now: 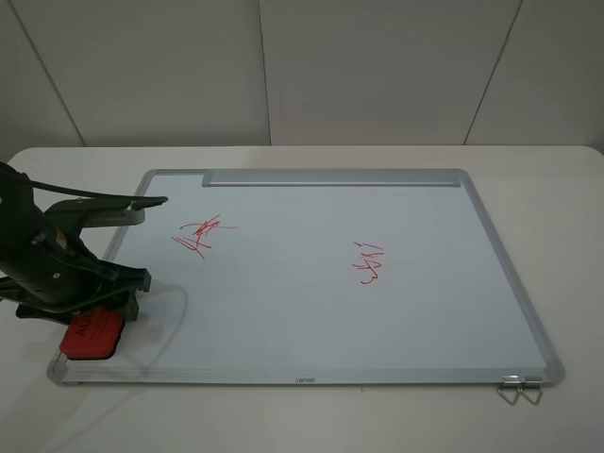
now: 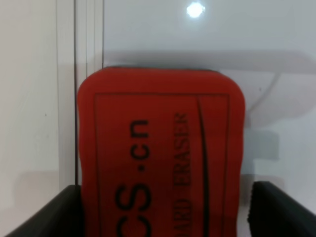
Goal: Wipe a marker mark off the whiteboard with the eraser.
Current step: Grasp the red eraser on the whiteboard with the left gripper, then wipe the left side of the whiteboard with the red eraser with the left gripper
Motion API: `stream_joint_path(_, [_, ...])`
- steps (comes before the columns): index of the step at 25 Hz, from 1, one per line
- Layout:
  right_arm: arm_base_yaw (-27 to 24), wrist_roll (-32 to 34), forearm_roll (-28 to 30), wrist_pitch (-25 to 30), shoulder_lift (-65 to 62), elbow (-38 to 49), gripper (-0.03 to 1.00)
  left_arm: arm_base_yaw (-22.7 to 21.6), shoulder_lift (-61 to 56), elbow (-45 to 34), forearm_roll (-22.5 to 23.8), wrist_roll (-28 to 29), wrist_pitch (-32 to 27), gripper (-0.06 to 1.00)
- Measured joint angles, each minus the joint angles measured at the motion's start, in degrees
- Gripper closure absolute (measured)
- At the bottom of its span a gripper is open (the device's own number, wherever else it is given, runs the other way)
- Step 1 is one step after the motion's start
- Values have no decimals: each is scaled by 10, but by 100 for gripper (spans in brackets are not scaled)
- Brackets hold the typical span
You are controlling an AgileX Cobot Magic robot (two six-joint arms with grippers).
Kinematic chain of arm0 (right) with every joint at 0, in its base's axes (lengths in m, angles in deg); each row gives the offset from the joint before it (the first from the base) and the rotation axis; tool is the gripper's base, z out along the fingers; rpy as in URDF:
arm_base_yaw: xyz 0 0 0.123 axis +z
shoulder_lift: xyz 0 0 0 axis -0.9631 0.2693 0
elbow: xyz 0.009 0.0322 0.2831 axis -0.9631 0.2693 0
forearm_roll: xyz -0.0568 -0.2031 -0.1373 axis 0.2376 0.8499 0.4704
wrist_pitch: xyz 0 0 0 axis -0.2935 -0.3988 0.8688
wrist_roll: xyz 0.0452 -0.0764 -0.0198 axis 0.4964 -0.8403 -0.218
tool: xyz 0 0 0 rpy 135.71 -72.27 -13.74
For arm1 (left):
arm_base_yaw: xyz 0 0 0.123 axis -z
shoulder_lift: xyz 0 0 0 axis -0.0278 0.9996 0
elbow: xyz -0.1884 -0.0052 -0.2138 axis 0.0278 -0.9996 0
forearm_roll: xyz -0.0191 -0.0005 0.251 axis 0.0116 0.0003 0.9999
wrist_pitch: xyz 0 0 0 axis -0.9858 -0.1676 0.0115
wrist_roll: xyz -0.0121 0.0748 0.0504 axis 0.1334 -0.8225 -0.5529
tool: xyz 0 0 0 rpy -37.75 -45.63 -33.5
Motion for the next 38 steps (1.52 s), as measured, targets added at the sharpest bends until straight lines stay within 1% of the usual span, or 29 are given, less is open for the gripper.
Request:
stream_joint_path(2, [0, 0, 0, 0, 0, 0, 14, 0, 0, 0, 0, 0, -1, 37])
stream_joint_path(22, [0, 0, 0, 0, 0, 0, 14, 0, 0, 0, 1, 11, -1, 37])
stream_joint_path(25, [0, 0, 0, 0, 0, 0, 14, 0, -1, 6, 6, 11, -11, 37])
stream_joint_path(28, [0, 0, 0, 0, 0, 0, 14, -6, -17, 39, 11, 8, -41, 37])
stream_joint_path(31, [0, 0, 0, 0, 0, 0, 14, -7, -28, 87, 20, -21, -76, 37])
stream_joint_path(33, [0, 0, 0, 0, 0, 0, 14, -14, -28, 128, 20, -53, -99, 37])
stream_joint_path(38, [0, 0, 0, 0, 0, 0, 14, -45, 7, 224, 21, -135, -167, 37])
